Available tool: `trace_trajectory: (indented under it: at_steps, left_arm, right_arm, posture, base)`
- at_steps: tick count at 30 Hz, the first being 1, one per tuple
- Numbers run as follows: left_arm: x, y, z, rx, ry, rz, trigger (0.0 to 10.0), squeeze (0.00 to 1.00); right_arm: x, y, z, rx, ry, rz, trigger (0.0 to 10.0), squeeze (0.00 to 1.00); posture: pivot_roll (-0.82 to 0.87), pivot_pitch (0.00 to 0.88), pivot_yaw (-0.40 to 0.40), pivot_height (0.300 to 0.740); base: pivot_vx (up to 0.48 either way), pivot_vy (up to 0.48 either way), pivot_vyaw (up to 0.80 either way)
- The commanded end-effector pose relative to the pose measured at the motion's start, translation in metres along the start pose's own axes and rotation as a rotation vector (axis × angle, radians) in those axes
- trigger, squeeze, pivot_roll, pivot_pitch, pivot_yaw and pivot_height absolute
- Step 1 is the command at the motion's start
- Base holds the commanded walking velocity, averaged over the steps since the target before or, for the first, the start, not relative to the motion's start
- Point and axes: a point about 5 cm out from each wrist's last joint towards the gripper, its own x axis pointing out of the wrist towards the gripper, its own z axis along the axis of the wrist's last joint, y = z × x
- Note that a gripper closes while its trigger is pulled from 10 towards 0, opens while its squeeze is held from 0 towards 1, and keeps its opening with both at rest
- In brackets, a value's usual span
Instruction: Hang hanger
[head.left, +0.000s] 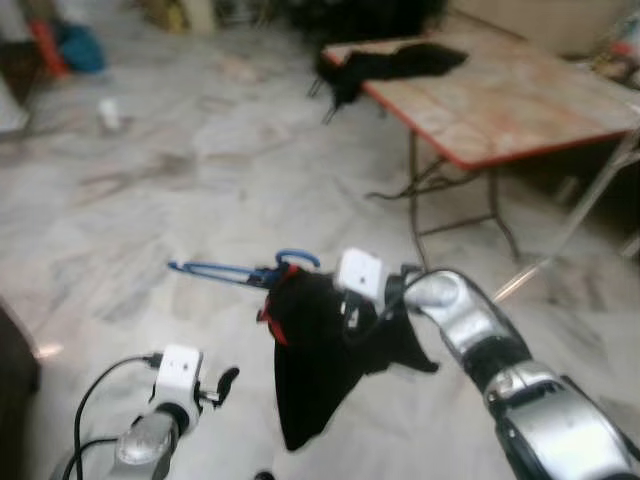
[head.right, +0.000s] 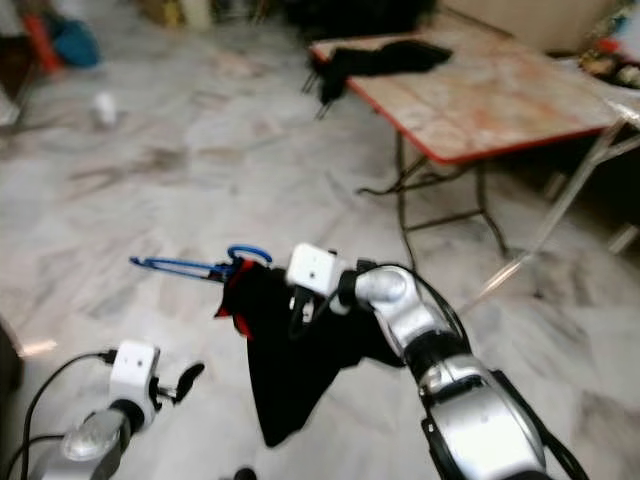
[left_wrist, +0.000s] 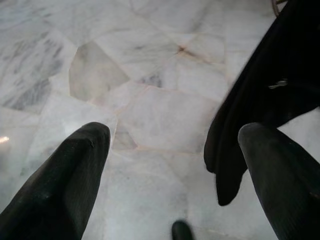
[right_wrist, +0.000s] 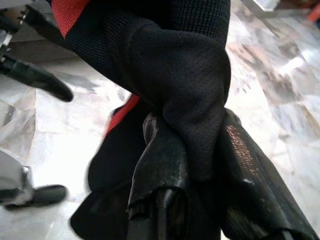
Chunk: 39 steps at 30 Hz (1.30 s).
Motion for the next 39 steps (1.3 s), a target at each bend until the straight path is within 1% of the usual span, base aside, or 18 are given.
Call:
trace_trajectory:
  at_steps: [1,5,9,12,15,16,18,19,22,26,35,38,39]
  left_arm:
    - [0.003,-0.005,0.002,0.016,-0.006,-0.016,10.0,0.00]
    - [0.005,-0.008,0.006,0.053,-0.017,-0.033,10.0,0.00]
    - [0.006,-0.012,0.010,0.045,-0.045,-0.041,10.0,0.00]
    - [0.007,-0.013,0.012,0.020,-0.060,-0.037,10.0,0.00]
    - [0.007,-0.014,0.013,0.041,-0.054,-0.044,10.0,0.00]
    - [0.008,-0.013,0.013,0.036,-0.055,-0.036,10.0,0.00]
    - [0.009,-0.011,0.015,0.029,-0.060,-0.016,10.0,0.00]
    - [0.010,-0.011,0.015,0.023,-0.062,-0.014,10.0,0.00]
    - [0.010,-0.013,0.015,0.024,-0.063,-0.020,10.0,0.00]
    - [0.010,-0.014,0.014,0.024,-0.058,-0.021,10.0,0.00]
    - [0.010,-0.014,0.013,0.021,-0.059,-0.008,10.0,0.00]
    - [0.010,-0.014,0.014,0.044,-0.065,-0.011,10.0,0.00]
    - [0.010,-0.014,0.014,0.051,-0.068,-0.009,10.0,0.00]
  right_arm:
    - [0.001,-0.005,0.008,-0.015,-0.033,-0.013,10.0,0.00]
    - [0.002,-0.005,0.009,-0.008,-0.038,-0.020,10.0,0.00]
    - [0.004,-0.005,0.009,0.007,-0.043,-0.025,10.0,0.00]
    - [0.003,-0.004,0.008,0.017,-0.047,-0.027,10.0,0.00]
    - [0.002,-0.003,0.006,0.019,-0.051,-0.024,10.0,0.00]
    - [0.001,-0.003,0.006,0.019,-0.052,-0.023,10.0,0.00]
    - [-0.001,-0.003,0.005,0.016,-0.055,-0.019,10.0,0.00]
    - [-0.002,-0.003,0.005,0.000,-0.051,-0.016,10.0,0.00]
    - [-0.003,-0.004,0.003,-0.015,-0.033,-0.022,10.0,0.00]
    - [-0.003,-0.004,0.006,0.011,-0.061,-0.007,10.0,0.00]
    - [-0.001,-0.004,0.007,0.009,-0.061,-0.006,10.0,0.00]
    - [0.000,-0.005,0.008,0.017,-0.071,-0.013,10.0,0.00]
    - [0.000,-0.004,0.009,0.007,-0.076,-0.005,10.0,0.00]
  posture:
    - [0.00,0.032,-0.066,0.740]
    - [0.01,0.023,-0.071,0.740]
    - [0.01,0.015,-0.074,0.740]
    - [0.01,0.014,-0.074,0.740]
    - [0.01,0.009,-0.075,0.740]
    - [0.01,0.009,-0.075,0.740]
    - [0.01,0.006,-0.080,0.740]
    - [0.01,0.006,-0.083,0.740]
    - [0.00,0.003,-0.084,0.740]
    - [0.00,0.002,-0.085,0.740]
    - [0.01,0.002,-0.093,0.740]
    - [0.01,0.002,-0.093,0.740]
    - [0.01,0.002,-0.093,0.740]
  base:
    - [0.000,0.000,0.00]
    - [0.000,0.000,0.00]
    - [0.000,0.000,0.00]
    - [0.000,0.000,0.00]
    - [0.000,0.000,0.00]
    - [0.000,0.000,0.00]
    - [0.247,0.000,0.00]
    - [0.337,0.000,0.00]
    - [0.359,0.000,0.71]
    - [0.369,0.000,0.62]
    - [0.388,0.000,0.00]
    - [0.313,0.000,0.00]
    - [0.000,0.000,0.00]
